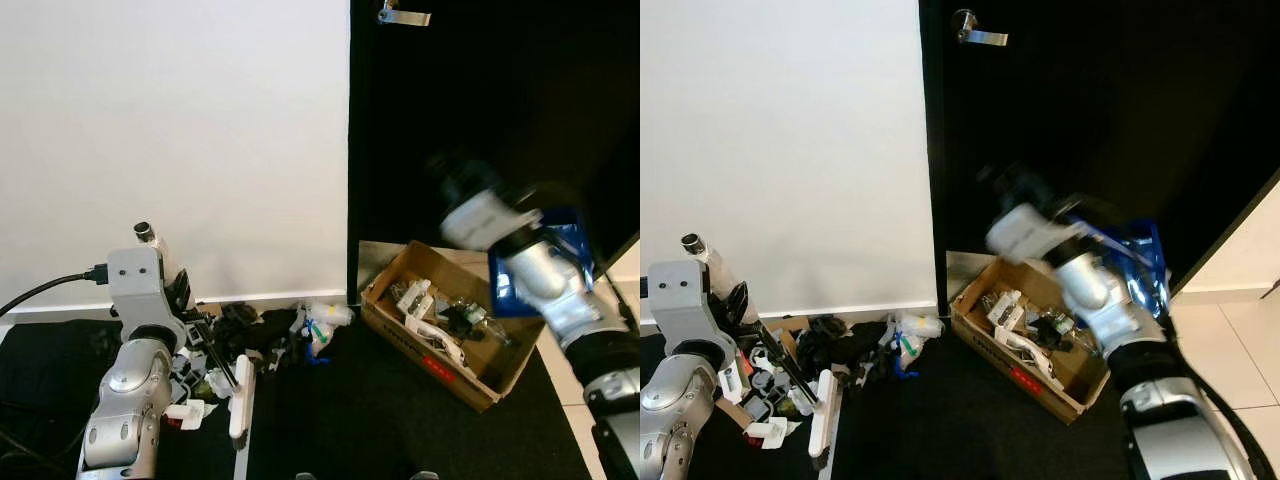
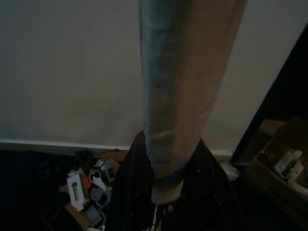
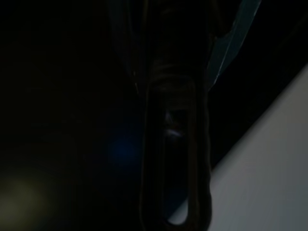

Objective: Sweep floor

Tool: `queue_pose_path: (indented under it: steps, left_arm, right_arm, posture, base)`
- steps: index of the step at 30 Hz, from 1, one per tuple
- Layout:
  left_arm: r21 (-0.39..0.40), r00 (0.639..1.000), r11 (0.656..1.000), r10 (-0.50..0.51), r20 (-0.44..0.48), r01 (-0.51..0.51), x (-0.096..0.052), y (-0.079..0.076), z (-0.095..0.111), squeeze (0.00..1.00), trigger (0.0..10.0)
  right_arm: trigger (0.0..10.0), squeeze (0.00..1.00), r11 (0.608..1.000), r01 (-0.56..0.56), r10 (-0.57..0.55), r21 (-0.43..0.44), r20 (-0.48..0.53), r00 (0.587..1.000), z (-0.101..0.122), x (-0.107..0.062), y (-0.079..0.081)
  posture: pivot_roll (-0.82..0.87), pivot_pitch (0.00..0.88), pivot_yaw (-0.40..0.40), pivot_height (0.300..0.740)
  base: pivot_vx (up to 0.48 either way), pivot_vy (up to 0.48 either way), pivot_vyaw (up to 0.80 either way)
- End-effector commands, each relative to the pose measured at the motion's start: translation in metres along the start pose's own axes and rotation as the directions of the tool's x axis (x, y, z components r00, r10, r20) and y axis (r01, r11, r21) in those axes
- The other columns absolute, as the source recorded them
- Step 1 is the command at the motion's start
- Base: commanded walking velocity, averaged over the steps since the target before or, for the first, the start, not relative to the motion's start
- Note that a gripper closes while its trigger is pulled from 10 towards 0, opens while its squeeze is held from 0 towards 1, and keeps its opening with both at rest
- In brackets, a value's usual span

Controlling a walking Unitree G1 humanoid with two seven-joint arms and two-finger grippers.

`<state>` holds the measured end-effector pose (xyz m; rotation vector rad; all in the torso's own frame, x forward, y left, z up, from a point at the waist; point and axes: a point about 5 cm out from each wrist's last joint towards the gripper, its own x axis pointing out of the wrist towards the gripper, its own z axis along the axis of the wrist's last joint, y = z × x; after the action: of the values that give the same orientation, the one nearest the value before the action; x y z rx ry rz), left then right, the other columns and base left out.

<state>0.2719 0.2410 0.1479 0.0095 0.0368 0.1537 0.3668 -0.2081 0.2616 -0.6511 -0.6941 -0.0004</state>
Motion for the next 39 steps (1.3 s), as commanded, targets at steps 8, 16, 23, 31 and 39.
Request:
queue_pose_path:
  steps: [8, 16, 23, 31, 39]
  left_arm:
    - [0.003, 1.0, 1.0, -0.026, 0.013, 0.026, 0.005, -0.006, 0.004, 0.0, 10.0]
    - [0.001, 0.999, 0.999, -0.039, 0.02, 0.039, 0.009, -0.01, 0.006, 0.0, 10.0]
    - [0.017, 1.0, 1.0, -0.004, 0.023, 0.004, 0.011, -0.001, 0.008, 0.0, 10.0]
    - [0.037, 0.999, 0.999, 0.034, -0.004, -0.034, 0.007, 0.003, 0.001, 0.0, 10.0]
    - [0.05, 0.998, 0.997, 0.054, -0.025, -0.053, 0.002, 0.004, -0.008, 0.0, 10.0]
  right_arm:
    - [10.0, 0.0, 0.956, 0.211, -0.222, 0.204, 0.031, 0.975, 0.026, 0.002, -0.063]
    - [10.0, 0.0, 0.847, 0.144, -0.183, 0.511, 0.025, 0.983, 0.05, 0.001, -0.061]
    - [10.0, 0.0, 0.762, -0.08, 0.017, 0.642, 0.103, 0.995, 0.08, -0.01, -0.024]
    - [10.0, 0.0, 0.714, -0.138, 0.154, 0.687, 0.038, 0.987, 0.07, -0.031, 0.025]
    - [10.0, 0.0, 0.756, 0.019, 0.159, 0.654, -0.212, 0.964, 0.027, -0.063, 0.073]
  posture:
    - [0.05, 0.153, 0.059, 0.74]
    - [0.04, 0.139, 0.067, 0.74]
    - [0.04, 0.125, 0.062, 0.74]
    - [0.04, 0.123, 0.048, 0.74]
    - [0.06, 0.128, 0.034, 0.74]
  base:
    - [0.0, 0.0, 0.0]
    - [0.0, 0.0, 0.0]
    - [0.0, 0.0, 0.0]
    - [0.0, 0.0, 0.0]
    - [0.0, 0.0, 0.0]
